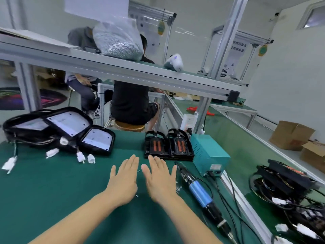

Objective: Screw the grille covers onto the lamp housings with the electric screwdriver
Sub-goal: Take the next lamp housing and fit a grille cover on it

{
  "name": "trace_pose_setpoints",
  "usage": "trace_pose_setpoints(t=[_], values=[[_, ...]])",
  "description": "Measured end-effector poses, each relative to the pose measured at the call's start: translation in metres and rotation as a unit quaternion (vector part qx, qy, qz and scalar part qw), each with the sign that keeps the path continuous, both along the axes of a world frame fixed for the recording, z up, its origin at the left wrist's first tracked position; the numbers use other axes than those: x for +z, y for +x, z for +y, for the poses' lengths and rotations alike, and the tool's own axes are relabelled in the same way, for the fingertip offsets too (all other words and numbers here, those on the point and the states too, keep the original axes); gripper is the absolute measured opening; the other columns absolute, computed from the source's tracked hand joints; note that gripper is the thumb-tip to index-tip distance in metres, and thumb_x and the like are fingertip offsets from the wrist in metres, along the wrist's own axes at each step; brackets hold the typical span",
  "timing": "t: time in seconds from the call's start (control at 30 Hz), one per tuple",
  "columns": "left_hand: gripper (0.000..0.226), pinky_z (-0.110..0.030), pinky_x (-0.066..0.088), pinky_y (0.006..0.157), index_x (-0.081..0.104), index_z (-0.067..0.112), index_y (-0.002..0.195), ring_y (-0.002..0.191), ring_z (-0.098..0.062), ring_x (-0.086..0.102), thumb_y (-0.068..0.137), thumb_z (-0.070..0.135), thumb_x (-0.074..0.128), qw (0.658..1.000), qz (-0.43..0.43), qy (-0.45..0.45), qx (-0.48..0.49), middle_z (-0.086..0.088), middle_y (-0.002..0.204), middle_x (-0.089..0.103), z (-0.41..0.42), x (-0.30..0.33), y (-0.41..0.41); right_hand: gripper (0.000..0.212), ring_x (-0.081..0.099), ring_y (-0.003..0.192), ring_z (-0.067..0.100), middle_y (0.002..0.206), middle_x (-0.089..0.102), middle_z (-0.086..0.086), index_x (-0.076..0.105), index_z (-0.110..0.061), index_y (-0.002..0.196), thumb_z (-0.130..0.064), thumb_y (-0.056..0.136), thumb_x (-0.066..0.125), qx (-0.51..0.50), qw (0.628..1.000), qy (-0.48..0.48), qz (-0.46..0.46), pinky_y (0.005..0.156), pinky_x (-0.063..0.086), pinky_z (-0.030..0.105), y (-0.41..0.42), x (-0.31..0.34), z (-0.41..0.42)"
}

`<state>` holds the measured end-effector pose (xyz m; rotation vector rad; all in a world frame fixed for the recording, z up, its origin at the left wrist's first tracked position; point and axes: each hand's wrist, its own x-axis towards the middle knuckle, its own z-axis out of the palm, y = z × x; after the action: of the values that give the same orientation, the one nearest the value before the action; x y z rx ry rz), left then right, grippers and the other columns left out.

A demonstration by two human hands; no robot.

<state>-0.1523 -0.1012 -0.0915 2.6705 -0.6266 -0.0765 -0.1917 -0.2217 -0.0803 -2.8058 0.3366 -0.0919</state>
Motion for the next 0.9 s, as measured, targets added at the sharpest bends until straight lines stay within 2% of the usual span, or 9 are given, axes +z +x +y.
trace_pose_setpoints(t=[0.17, 0.27, 0.5, 0.63, 0.77, 0.83, 0.9], values=[[0.069, -0.045, -0.002, 0.117, -0.004, 0.023, 0.152, 0.147, -0.015, -0.007, 0.097, 0.011, 0.035, 0.999, -0.005, 0.019, 0.040, 0.007, 0.159, -0.015, 0.040, -0.010, 0.001, 0.055, 0.004, 0.150, 0.012, 0.164, 0.008, -0.006, 0.010, -0.026, 0.157, -0.046, 0.106, 0.017, 0.052, 0.998, 0.019, 0.007, 0.120, -0.006, 0.046, 0.006, -0.019, 0.042], [0.063, -0.045, 0.000, 0.117, 0.007, 0.025, 0.152, 0.147, -0.015, -0.004, 0.097, 0.014, 0.038, 0.997, -0.024, 0.022, 0.070, 0.006, 0.160, -0.005, 0.064, -0.014, 0.008, 0.053, 0.006, 0.150, 0.010, 0.164, 0.009, -0.007, 0.011, -0.026, 0.157, -0.042, 0.106, 0.021, 0.081, 0.996, 0.034, 0.015, 0.120, -0.005, 0.044, 0.011, -0.029, 0.065], [0.056, -0.044, 0.003, 0.117, 0.029, 0.029, 0.145, 0.146, -0.015, 0.003, 0.092, 0.016, 0.045, 0.977, -0.159, 0.031, 0.139, 0.006, 0.158, 0.013, 0.124, -0.002, 0.049, 0.050, 0.014, 0.147, 0.008, 0.158, 0.021, -0.013, 0.022, -0.029, 0.153, -0.039, 0.105, 0.029, 0.119, 0.991, 0.019, 0.058, 0.115, -0.009, 0.059, 0.028, -0.041, 0.091], [0.062, -0.051, -0.003, 0.115, 0.025, 0.026, 0.147, 0.147, -0.022, 0.000, 0.091, 0.013, 0.048, 0.941, -0.263, 0.118, 0.178, 0.002, 0.159, 0.010, 0.160, 0.024, 0.092, 0.053, 0.011, 0.148, 0.009, 0.160, 0.018, -0.012, 0.018, -0.032, 0.154, -0.041, 0.104, 0.029, 0.108, 0.993, 0.021, 0.047, 0.113, -0.013, 0.061, 0.037, -0.038, 0.099], [0.070, -0.056, -0.010, 0.113, 0.013, 0.021, 0.151, 0.147, -0.026, -0.007, 0.092, 0.011, 0.049, 0.920, -0.264, 0.245, 0.154, 0.000, 0.161, 0.003, 0.180, 0.044, 0.130, 0.052, 0.007, 0.150, 0.010, 0.162, 0.013, -0.013, 0.011, -0.035, 0.155, -0.040, 0.106, 0.026, 0.111, 0.993, 0.022, 0.013, 0.113, -0.013, 0.060, 0.050, -0.028, 0.109], [0.073, -0.056, -0.012, 0.112, 0.016, 0.020, 0.150, 0.147, -0.027, -0.003, 0.090, 0.012, 0.056, 0.914, -0.264, 0.270, 0.145, -0.001, 0.160, 0.010, 0.186, 0.047, 0.143, 0.051, 0.004, 0.150, 0.010, 0.163, 0.010, -0.012, 0.010, -0.035, 0.155, -0.038, 0.106, 0.025, 0.116, 0.993, 0.025, -0.005, 0.114, -0.013, 0.059, 0.059, -0.021, 0.117], [0.064, -0.057, -0.009, 0.113, 0.030, 0.018, 0.145, 0.146, -0.029, 0.008, 0.088, 0.008, 0.056, 0.912, -0.274, 0.278, 0.130, -0.004, 0.154, 0.027, 0.188, 0.048, 0.153, 0.051, 0.004, 0.150, 0.008, 0.162, 0.012, -0.014, 0.011, -0.034, 0.155, -0.037, 0.107, 0.026, 0.124, 0.991, 0.033, -0.023, 0.114, -0.014, 0.057, 0.070, -0.013, 0.126]])
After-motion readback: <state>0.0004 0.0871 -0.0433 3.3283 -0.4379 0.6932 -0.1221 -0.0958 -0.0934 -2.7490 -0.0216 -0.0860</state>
